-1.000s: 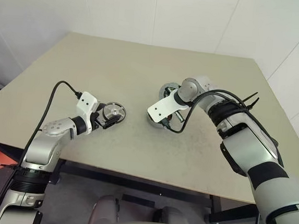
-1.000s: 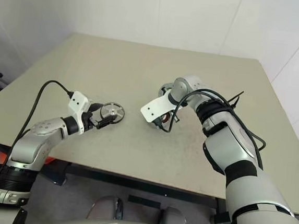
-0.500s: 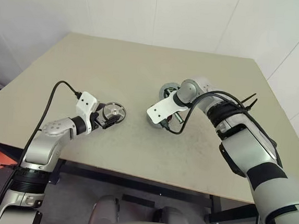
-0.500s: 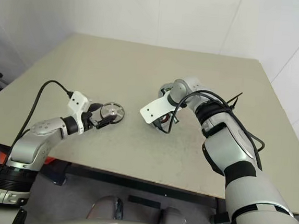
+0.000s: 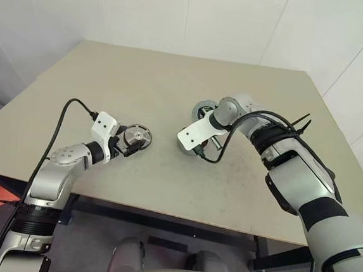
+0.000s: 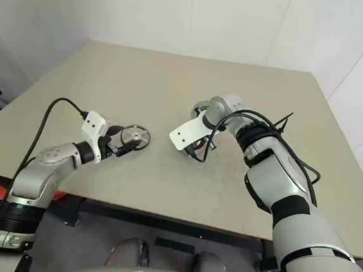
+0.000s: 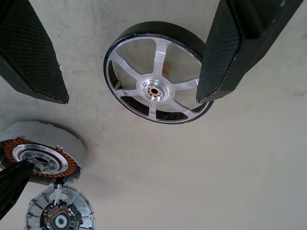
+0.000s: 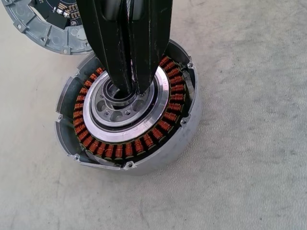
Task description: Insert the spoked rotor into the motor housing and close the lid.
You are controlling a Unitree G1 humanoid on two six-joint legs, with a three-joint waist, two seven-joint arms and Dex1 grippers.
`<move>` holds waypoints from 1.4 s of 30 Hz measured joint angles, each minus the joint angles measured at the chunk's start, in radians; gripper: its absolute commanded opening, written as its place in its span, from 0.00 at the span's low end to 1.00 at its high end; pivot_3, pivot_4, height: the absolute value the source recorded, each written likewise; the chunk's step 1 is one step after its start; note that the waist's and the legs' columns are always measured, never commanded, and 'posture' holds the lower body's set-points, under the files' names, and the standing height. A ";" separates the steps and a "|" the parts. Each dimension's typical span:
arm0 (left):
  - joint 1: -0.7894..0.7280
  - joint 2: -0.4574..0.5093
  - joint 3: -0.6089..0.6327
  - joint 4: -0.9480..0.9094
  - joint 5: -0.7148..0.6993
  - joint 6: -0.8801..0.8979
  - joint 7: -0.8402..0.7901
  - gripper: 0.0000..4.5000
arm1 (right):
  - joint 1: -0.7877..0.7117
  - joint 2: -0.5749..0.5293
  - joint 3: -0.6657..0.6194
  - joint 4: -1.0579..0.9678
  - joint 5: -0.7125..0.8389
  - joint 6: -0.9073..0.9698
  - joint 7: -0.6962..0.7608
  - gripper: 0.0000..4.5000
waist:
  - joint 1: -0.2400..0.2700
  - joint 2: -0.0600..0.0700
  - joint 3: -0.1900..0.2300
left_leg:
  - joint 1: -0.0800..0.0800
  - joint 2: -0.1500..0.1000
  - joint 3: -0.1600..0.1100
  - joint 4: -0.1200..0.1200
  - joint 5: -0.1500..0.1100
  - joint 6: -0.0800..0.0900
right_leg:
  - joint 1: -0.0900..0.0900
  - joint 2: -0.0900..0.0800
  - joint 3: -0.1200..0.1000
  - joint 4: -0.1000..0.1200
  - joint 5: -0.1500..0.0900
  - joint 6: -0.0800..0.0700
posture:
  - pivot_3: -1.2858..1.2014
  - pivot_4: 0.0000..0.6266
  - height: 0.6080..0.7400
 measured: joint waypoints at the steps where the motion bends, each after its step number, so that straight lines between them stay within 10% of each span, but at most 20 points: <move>1: 0.000 0.000 0.000 0.000 0.000 0.000 0.000 1.00 | 0.000 0.000 0.000 0.000 0.000 0.000 -0.001 0.00 | 0.000 0.000 0.000 | 0.000 0.000 0.000 0.000 0.000 0.000 | 0.000 0.000 0.000 0.000 0.000 0.000 | 0.52 0.00 1.00; 17: 0.004 -0.001 0.000 0.000 0.001 -0.001 0.001 1.00 | -0.023 0.004 -0.004 -0.005 0.010 -0.011 -0.006 0.99 | 0.002 0.000 0.000 | 0.000 0.000 0.000 0.000 0.000 0.000 | 0.000 0.000 0.000 0.000 0.000 0.000 | 0.52 0.00 1.00; 30: 0.003 -0.004 -0.002 0.001 0.002 -0.002 0.000 1.00 | 0.071 -0.022 -0.106 -0.235 0.138 0.144 0.046 0.99 | 0.002 0.000 0.000 | -0.001 0.000 0.000 0.000 0.000 0.000 | -0.001 0.000 0.000 -0.001 0.000 0.000 | 0.52 0.00 1.00; 42: 0.012 -0.008 -0.005 -0.008 0.000 0.008 0.001 1.00 | 0.366 -0.025 -0.396 -0.694 0.357 0.758 -0.092 0.91 | 0.012 0.000 0.000 | 0.001 0.000 0.000 -0.001 0.000 0.000 | 0.001 0.000 0.000 -0.001 0.000 0.000 | 0.52 0.00 1.00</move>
